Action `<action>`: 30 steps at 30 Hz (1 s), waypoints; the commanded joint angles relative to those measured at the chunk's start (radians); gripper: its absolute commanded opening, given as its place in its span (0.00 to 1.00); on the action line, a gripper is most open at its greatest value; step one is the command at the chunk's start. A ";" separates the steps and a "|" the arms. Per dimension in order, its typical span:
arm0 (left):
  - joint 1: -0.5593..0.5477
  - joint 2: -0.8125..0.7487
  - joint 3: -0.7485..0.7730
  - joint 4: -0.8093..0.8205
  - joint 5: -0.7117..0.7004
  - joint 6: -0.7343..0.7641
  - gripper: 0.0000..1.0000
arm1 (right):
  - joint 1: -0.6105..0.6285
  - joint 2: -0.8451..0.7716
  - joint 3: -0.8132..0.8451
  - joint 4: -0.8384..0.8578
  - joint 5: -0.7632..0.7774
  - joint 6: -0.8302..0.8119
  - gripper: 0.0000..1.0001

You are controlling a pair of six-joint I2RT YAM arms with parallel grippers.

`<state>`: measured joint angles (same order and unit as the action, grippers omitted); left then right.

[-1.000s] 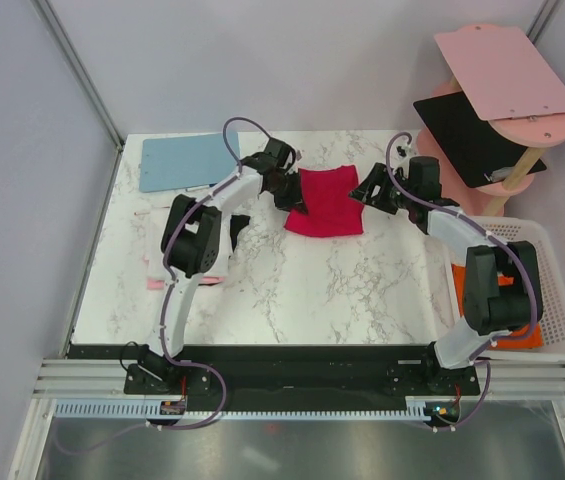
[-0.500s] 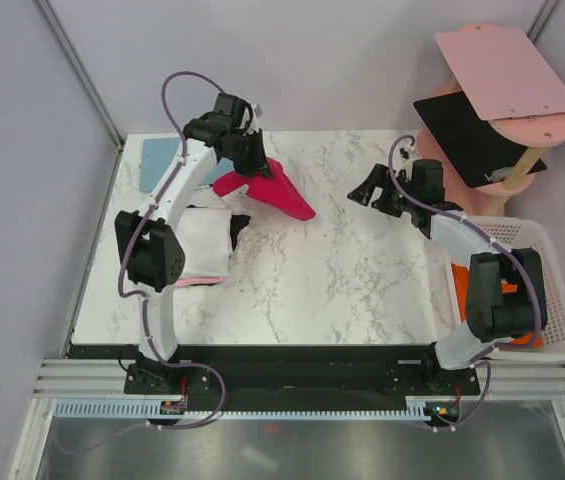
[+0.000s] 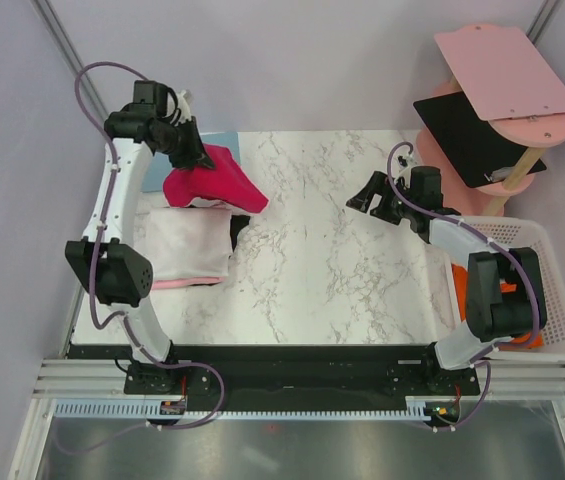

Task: Fold and stack the t-shirts
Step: Put the neatly folded tshirt into the corner of the board with the left arm

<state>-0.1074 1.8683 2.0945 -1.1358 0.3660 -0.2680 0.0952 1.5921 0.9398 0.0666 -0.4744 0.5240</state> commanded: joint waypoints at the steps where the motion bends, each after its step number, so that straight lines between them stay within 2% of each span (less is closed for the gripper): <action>1: 0.072 -0.130 -0.118 -0.032 0.100 0.099 0.02 | -0.003 0.014 -0.004 0.045 -0.021 -0.007 0.98; 10: 0.156 -0.305 -0.427 -0.025 0.136 0.112 0.02 | 0.030 0.040 0.001 0.053 -0.021 0.007 0.98; 14: 0.186 -0.357 -0.533 -0.025 0.058 0.115 0.02 | 0.134 0.039 0.013 0.048 0.013 0.005 0.98; 19: 0.192 -0.405 -0.613 -0.015 0.039 0.105 0.02 | 0.287 0.115 0.097 0.073 0.017 0.068 0.98; 23: 0.192 -0.439 -0.660 -0.013 -0.028 0.087 0.02 | 0.423 0.218 0.149 0.157 -0.033 0.181 0.97; 30: 0.192 -0.488 -0.718 -0.001 -0.101 0.070 0.02 | 0.560 0.336 0.197 0.355 -0.066 0.355 0.95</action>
<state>0.0818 1.4345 1.3933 -1.1507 0.3122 -0.1959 0.6041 1.8809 1.0752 0.2577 -0.5072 0.7502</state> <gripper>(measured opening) 0.079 0.959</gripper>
